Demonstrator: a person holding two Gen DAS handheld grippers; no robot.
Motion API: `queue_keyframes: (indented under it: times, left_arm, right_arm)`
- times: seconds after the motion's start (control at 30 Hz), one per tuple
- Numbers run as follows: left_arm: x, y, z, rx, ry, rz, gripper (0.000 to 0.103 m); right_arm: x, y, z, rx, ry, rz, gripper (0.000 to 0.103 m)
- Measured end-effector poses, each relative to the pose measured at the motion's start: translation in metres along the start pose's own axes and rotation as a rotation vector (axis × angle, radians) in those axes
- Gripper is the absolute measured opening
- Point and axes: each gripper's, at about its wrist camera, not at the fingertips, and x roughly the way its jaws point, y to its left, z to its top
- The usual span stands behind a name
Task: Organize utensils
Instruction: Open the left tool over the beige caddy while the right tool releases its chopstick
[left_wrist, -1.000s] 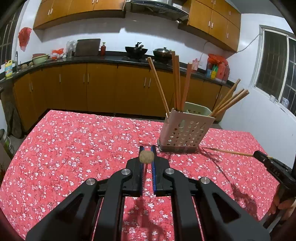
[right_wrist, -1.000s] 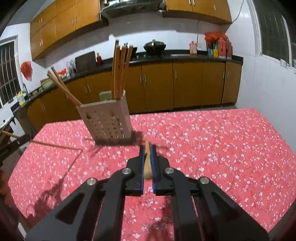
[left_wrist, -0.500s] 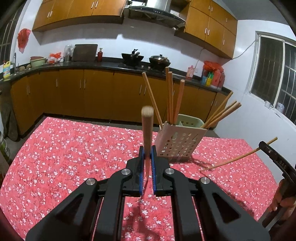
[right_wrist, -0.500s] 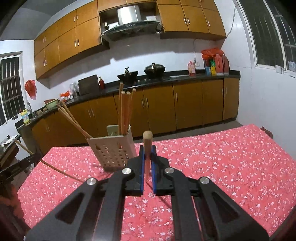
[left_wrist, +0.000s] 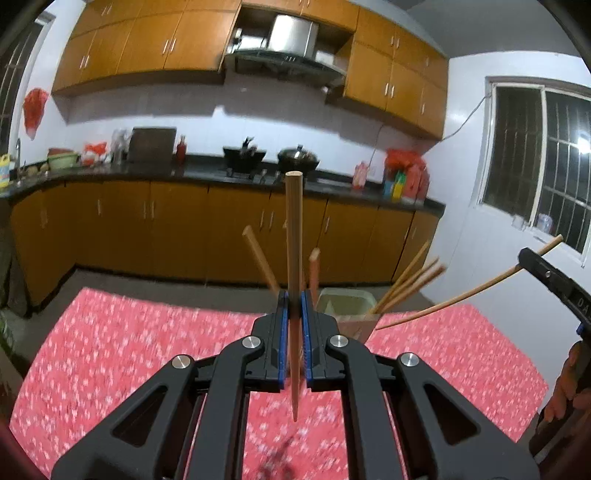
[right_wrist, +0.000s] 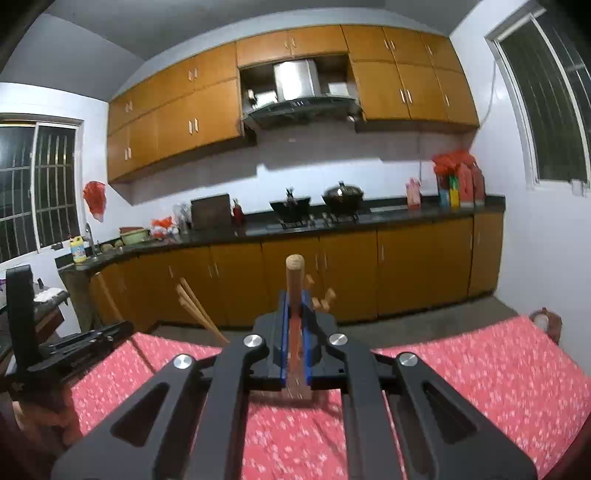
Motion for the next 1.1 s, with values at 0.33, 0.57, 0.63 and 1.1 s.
queue_keyframes:
  times: [0.33, 0.57, 0.63, 1.1]
  left_arm:
    - [0.017, -0.034, 0.061, 0.011, -0.17, -0.017, 0.007]
    - [0.053, -0.043, 0.061, 0.02, -0.167, 0.02, 0.007]
    - [0.064, -0.043, 0.054, 0.024, -0.159, 0.036, 0.007]
    - [0.092, -0.035, 0.041, -0.004, -0.095, 0.044, 0.027]
  right_arm:
    - [0.052, 0.01, 0.042, -0.007, 0.072, 0.007, 0.008]
    - [0.094, 0.016, 0.037, -0.02, 0.167, 0.006, 0.008]
    - [0.1, 0.016, 0.033, -0.021, 0.18, 0.009, 0.008]
    - [0.12, 0.011, 0.014, 0.026, 0.232, 0.009, 0.028]
